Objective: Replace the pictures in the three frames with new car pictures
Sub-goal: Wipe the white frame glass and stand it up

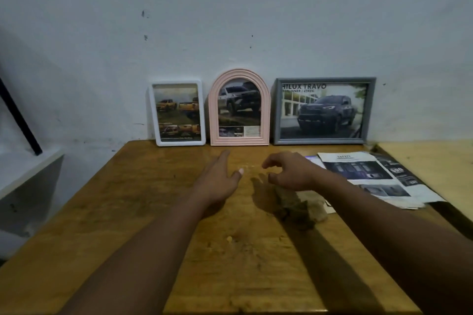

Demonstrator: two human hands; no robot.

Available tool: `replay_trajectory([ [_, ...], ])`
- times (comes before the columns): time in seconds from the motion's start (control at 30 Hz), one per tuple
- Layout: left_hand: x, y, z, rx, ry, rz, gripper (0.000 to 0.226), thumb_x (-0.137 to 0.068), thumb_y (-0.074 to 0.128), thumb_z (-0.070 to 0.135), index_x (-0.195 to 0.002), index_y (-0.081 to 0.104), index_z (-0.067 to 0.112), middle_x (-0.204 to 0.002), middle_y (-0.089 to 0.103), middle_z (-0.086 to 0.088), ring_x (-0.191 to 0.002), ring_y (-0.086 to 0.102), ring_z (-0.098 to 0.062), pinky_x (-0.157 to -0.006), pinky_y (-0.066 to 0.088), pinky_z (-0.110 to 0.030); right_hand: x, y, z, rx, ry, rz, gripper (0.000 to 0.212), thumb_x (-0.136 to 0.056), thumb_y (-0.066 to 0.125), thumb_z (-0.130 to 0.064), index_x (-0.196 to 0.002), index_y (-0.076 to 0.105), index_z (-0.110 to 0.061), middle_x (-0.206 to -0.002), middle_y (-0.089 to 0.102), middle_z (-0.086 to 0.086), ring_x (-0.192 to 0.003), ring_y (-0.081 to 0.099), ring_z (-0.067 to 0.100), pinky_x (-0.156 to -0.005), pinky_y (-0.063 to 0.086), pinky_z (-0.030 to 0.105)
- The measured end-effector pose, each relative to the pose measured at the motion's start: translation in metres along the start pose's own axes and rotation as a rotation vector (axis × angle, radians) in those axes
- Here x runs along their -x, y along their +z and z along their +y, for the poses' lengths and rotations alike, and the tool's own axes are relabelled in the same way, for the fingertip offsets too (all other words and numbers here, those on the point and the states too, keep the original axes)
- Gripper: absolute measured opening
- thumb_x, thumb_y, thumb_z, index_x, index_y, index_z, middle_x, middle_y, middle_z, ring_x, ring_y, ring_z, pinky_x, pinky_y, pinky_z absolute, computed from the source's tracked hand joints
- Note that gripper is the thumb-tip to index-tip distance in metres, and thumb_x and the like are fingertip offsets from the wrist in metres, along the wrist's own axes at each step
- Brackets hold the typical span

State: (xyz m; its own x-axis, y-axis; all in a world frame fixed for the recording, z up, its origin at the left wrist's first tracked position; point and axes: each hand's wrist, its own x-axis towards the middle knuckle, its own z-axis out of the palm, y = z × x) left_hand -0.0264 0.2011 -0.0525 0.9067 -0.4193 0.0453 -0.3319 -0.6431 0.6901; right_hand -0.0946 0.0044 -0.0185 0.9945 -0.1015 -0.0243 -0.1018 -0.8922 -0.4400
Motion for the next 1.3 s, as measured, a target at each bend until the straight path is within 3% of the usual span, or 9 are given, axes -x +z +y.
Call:
replay_trajectory([
  [0.17,0.013,0.018,0.008,-0.044,0.029,-0.055,0.073,-0.101,0.053,0.05,-0.161,0.013,0.038,-0.169,0.019,0.002,-0.153,0.022,-0.027,-0.119,0.03,-0.051,0.045,0.01,0.027,0.004,0.063,-0.236,0.059,-0.082,0.063,-0.05,-0.137,0.048,-0.038,-0.136,0.053,-0.002,-0.116,0.054,0.019,-0.097,0.048,0.037],
  [0.3,0.018,0.026,0.01,-0.086,0.048,-0.052,0.072,-0.101,0.049,0.052,-0.161,0.012,0.036,-0.168,0.02,0.0,-0.152,0.024,-0.028,-0.118,0.029,-0.048,0.066,0.015,0.033,-0.109,0.042,-0.207,0.07,-0.069,0.047,-0.064,-0.134,0.053,-0.038,-0.132,0.056,0.001,-0.114,0.054,0.019,-0.102,0.045,0.041],
  [0.4,0.015,0.029,0.012,-0.066,0.04,-0.069,0.072,-0.101,0.049,0.054,-0.16,0.012,0.039,-0.169,0.019,0.001,-0.152,0.025,-0.029,-0.118,0.031,-0.051,0.074,0.009,0.036,-0.148,0.024,-0.253,0.062,-0.079,0.049,-0.054,-0.135,0.055,-0.029,-0.121,0.059,-0.001,-0.11,0.055,0.018,-0.098,0.044,0.037],
  [0.47,0.013,0.031,0.014,-0.066,0.042,-0.076,0.071,-0.101,0.049,0.054,-0.16,0.012,0.038,-0.168,0.02,-0.001,-0.151,0.027,-0.03,-0.117,0.032,-0.052,0.075,0.008,0.04,-0.018,0.007,-0.257,0.052,-0.085,0.06,-0.038,-0.136,0.053,-0.026,-0.113,0.057,-0.004,-0.106,0.055,0.018,-0.087,0.044,0.031],
  [0.57,0.011,0.034,0.02,-0.102,0.072,-0.081,0.072,-0.102,0.049,0.051,-0.161,0.013,0.034,-0.168,0.021,-0.003,-0.15,0.027,-0.03,-0.118,0.032,-0.049,0.073,0.014,0.048,0.109,-0.031,-0.099,0.036,-0.088,0.062,-0.017,-0.123,0.059,-0.023,-0.114,0.062,0.001,-0.102,0.057,0.019,-0.079,0.045,0.028],
  [0.7,0.005,0.036,0.028,-0.145,0.111,-0.092,0.074,-0.1,0.049,0.054,-0.161,0.013,0.034,-0.168,0.022,-0.002,-0.147,0.034,-0.03,-0.116,0.035,-0.052,0.075,0.001,0.05,0.06,-0.035,-0.005,0.025,-0.087,0.056,-0.007,-0.101,0.057,-0.027,-0.105,0.061,0.002,-0.092,0.057,0.019,-0.074,0.052,0.035],
  [0.93,-0.008,0.043,0.062,-0.184,0.221,-0.066,0.073,-0.103,0.049,0.049,-0.162,0.014,0.026,-0.168,0.023,-0.006,-0.152,0.024,-0.029,-0.119,0.028,-0.047,0.102,-0.075,0.066,-0.001,0.09,-0.025,0.035,-0.086,0.06,0.001,-0.112,0.059,-0.021,-0.109,0.065,0.001,-0.098,0.063,0.022,-0.075,0.058,0.036],
  [1.13,-0.005,0.076,0.113,-0.201,0.361,-0.093,0.071,-0.103,0.051,0.043,-0.162,0.016,0.024,-0.166,0.026,-0.008,-0.151,0.026,-0.03,-0.12,0.029,-0.049,0.145,-0.119,0.099,0.224,0.196,0.043,0.028,-0.084,0.061,-0.005,-0.097,0.066,-0.028,-0.104,0.067,0.001,-0.098,0.062,0.023,-0.085,0.055,0.04],
  [1.3,0.005,0.105,0.145,-0.204,0.43,-0.136,0.072,-0.103,0.049,0.048,-0.162,0.016,0.026,-0.167,0.024,-0.004,-0.152,0.024,-0.028,-0.119,0.029,-0.046,0.178,-0.122,0.119,0.248,0.268,0.098,0.026,-0.087,0.061,-0.005,-0.095,0.063,-0.03,-0.105,0.066,0.002,-0.097,0.06,0.022,-0.072,0.049,0.031],
])
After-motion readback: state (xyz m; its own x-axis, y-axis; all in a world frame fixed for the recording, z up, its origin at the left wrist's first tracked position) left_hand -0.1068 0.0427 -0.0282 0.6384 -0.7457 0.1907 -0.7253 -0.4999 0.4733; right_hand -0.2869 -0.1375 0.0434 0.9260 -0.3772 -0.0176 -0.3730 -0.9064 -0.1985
